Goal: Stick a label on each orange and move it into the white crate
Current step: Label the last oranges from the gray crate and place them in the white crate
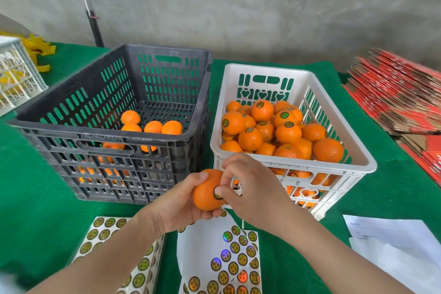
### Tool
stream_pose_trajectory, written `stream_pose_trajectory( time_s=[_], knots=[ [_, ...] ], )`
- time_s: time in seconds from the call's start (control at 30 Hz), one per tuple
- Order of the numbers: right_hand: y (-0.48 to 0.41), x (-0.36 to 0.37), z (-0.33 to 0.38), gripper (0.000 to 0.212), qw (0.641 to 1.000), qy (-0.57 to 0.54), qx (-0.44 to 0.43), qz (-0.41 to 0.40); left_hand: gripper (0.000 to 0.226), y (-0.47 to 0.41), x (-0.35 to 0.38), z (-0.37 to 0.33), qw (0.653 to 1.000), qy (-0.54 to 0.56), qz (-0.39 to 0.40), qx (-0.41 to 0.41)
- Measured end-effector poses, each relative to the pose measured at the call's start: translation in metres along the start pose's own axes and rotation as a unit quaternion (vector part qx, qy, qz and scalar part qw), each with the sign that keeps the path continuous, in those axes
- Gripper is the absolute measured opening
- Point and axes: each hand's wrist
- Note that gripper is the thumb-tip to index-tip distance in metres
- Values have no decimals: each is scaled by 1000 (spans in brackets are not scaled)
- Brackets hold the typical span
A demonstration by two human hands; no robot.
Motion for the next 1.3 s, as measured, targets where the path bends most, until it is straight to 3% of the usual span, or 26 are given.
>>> stream_pose_trajectory(
  time_s=[0.2, 0.3, 0.4, 0.5, 0.57, 0.67, 0.7, 0.77, 0.83, 0.87, 0.97, 1.13, 1.23, 1.3],
  knots=[
    [4, 3, -12, 58, 987, -139, 82, 18, 100, 6, 6, 1, 1000, 8, -10, -16],
    [12, 8, -11, 71, 976, -215, 25, 33, 92, 3, 19, -8, 999, 33, -12, 21],
    [9, 7, -9, 78, 977, -210, -28, -31, 65, -7, 39, -25, 997, 13, -9, 79],
    [-2, -6, -12, 72, 971, -202, -40, -120, 57, -23, 54, -45, 986, -71, -36, 145],
    [-15, -16, -16, 70, 963, -212, -41, -164, 60, -37, 62, -59, 947, -224, -91, 209],
    [-56, -35, -30, 72, 941, -258, -1, -220, 57, -71, 63, -67, 861, -376, -168, 300],
    [-77, -43, -38, 73, 935, -263, 29, -238, 43, -83, 60, -67, 817, -451, -188, 306],
    [-127, -56, -59, 73, 937, -229, 90, -249, 19, -105, 50, -62, 692, -648, -171, 268],
    [-177, -63, -82, 72, 956, -153, 135, -210, 26, -118, 41, -55, 601, -767, -128, 186],
    [-200, -63, -93, 73, 966, -114, 153, -177, 28, -122, 38, -53, 584, -784, -127, 167],
    [-247, -51, -120, 73, 976, 24, 202, -79, 23, -126, 35, -53, 590, -772, -146, 183],
    [-277, -18, -132, 35, 944, 229, 233, 53, 20, -127, 32, -54, 600, -763, -142, 194],
    [-282, -20, -132, 53, 909, 307, 256, 118, 22, -127, 35, -57, 576, -782, -137, 194],
    [-279, -31, -123, 65, 891, 348, 249, 151, 26, -123, 42, -59, 533, -817, -120, 183]
  ],
)
Point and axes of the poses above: each hand's wrist, its own y-axis away from the middle knuckle, its own x-axis out of the palm, z = x × y, and after that the axes turned 7 degrees about x, right-handed
